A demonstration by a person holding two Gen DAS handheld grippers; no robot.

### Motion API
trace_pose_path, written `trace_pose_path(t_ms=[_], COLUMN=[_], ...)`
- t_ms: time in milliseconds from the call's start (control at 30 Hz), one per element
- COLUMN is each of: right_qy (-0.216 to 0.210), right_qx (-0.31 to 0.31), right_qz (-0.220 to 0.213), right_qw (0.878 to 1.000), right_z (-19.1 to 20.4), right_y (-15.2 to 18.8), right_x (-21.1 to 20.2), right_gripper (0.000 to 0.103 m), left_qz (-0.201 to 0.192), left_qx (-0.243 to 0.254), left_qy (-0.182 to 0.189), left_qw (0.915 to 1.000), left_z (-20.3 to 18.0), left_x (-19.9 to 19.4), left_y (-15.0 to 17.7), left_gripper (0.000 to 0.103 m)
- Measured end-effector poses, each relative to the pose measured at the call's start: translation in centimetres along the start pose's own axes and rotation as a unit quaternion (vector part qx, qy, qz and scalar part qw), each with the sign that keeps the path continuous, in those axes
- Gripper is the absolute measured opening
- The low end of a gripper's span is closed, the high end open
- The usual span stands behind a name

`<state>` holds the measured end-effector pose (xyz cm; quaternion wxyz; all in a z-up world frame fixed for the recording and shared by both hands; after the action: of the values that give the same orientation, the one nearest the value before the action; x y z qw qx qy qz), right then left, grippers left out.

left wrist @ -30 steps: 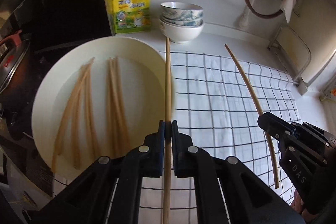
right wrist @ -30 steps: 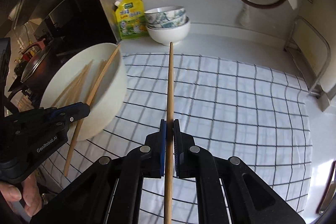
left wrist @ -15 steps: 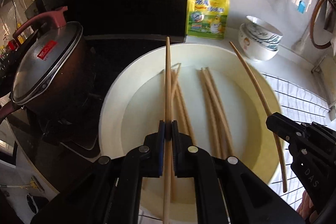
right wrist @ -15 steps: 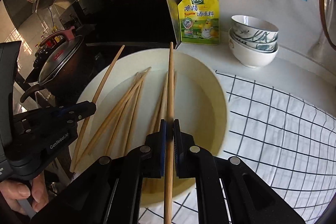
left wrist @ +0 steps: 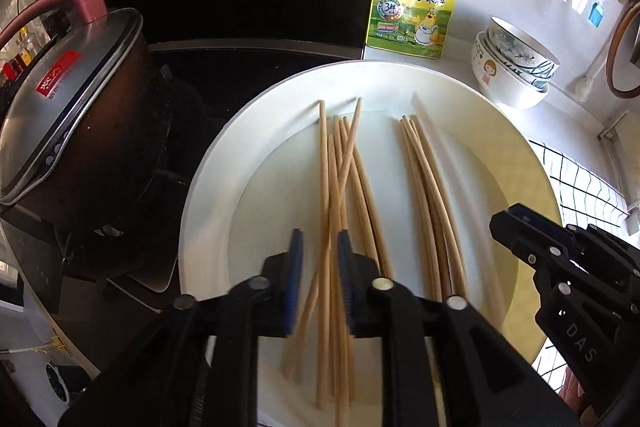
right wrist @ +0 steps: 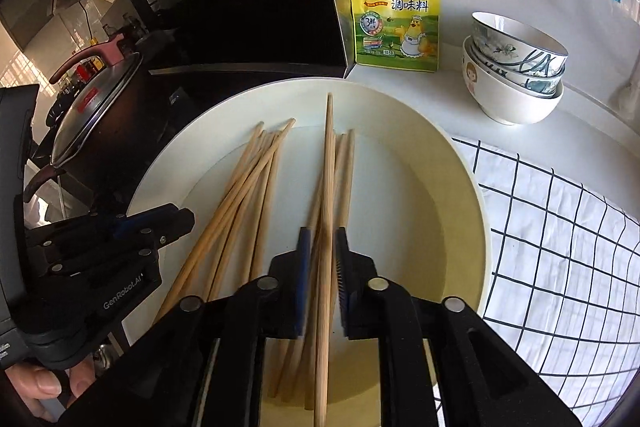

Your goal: Organize utensils

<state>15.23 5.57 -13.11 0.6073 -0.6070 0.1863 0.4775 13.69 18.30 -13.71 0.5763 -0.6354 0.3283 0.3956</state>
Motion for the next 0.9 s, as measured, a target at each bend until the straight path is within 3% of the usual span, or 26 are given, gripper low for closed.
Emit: trace_pose_path(t_ms=[33,133,200,900], right_qy=[0.0,0.002,0.004,0.028], right_qx=[0.0,0.005,0.009,0.004], right_qz=[-0.002,-0.005,-0.005,-0.031], right_qw=[1.0,1.0,1.0,0.999], right_z=[-0.1,-0.4,-0.8,0.0], right_y=[0.1,0.3,0.5,2.1], right_x=[-0.2,-0.6,-0.9,-5.5], right_gripper=[0.026,0.026,0.026,0.028], left_qz=[-0.001,-0.021,-0.042,-0.056], left_qx=[-0.001,-0.009,-0.01,-0.007], left_qy=[-0.003,-0.011,-0.012,-0.01], left_qw=[1.0,0.9997,0.999,0.9983], left_z=[0.2,0.6,0.7,0.0], left_x=[-0.3,-1.4,-2.3,-6.8], left_y=[0.1,0.1,-0.1,1.4], left_gripper=[0.032,0.083,0.085,0.085])
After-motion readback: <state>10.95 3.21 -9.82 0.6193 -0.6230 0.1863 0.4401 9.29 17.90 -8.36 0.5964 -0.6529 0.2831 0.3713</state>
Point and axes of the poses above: each gripper's, at about its wrist camera, not at the fingertips, and x roughly the way its jaws point, z to its left, y to its underside, the point moved 8 cm from there along x, roughly the way its jaws point
